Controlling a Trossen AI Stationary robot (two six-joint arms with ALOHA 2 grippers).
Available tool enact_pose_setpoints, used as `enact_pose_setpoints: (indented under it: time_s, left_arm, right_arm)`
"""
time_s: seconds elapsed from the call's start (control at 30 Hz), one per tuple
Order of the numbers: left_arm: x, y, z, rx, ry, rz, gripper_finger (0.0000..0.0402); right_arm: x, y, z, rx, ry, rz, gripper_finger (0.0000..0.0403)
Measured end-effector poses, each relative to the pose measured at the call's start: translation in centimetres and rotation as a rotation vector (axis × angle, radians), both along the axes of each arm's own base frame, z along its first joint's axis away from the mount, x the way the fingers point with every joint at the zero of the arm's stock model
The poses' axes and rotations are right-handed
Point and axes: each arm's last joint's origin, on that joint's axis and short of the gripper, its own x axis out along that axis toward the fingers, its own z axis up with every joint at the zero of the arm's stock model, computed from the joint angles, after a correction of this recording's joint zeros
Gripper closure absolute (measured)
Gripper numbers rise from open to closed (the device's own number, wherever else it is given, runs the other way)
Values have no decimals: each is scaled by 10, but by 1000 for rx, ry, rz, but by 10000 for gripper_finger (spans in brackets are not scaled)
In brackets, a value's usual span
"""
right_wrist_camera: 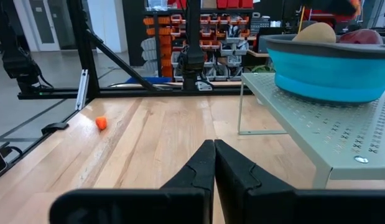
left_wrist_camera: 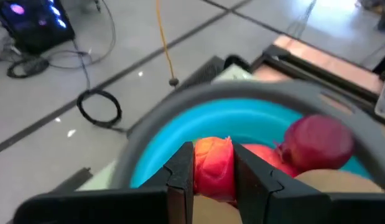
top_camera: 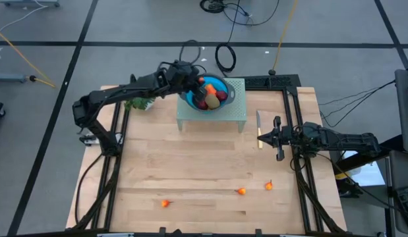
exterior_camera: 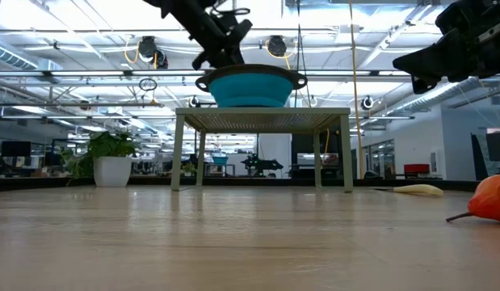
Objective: Pick & Place Fruit
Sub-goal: Put the peach into the colander on the shelf
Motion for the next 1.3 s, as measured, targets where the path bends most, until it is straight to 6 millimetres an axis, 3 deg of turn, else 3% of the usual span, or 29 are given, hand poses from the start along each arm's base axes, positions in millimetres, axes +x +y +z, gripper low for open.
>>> enact_pose_setpoints:
  time_s: [0.27, 0.47, 0.77, 0.93, 1.3]
  left_arm:
    - [6, 1, -19, -65, 74, -26, 325]
    - [-4, -12, -14, -99, 134, -43, 325]
    - [-3, -29, -12, -126, 227, -126, 325]
    - [-1, -30, -1, -95, 195, -136, 325]
    - [-5, -31, -6, -125, 252, -125, 291]
  right_arm:
    - [0, 0, 0, 16, -4, -1, 399]
    - [0, 0, 0, 14, -4, -1, 399]
    - [0, 0, 0, 14, -3, -1, 399]
    - [0, 0, 0, 14, -4, -1, 399]
    - [0, 0, 0, 14, -4, -1, 399]
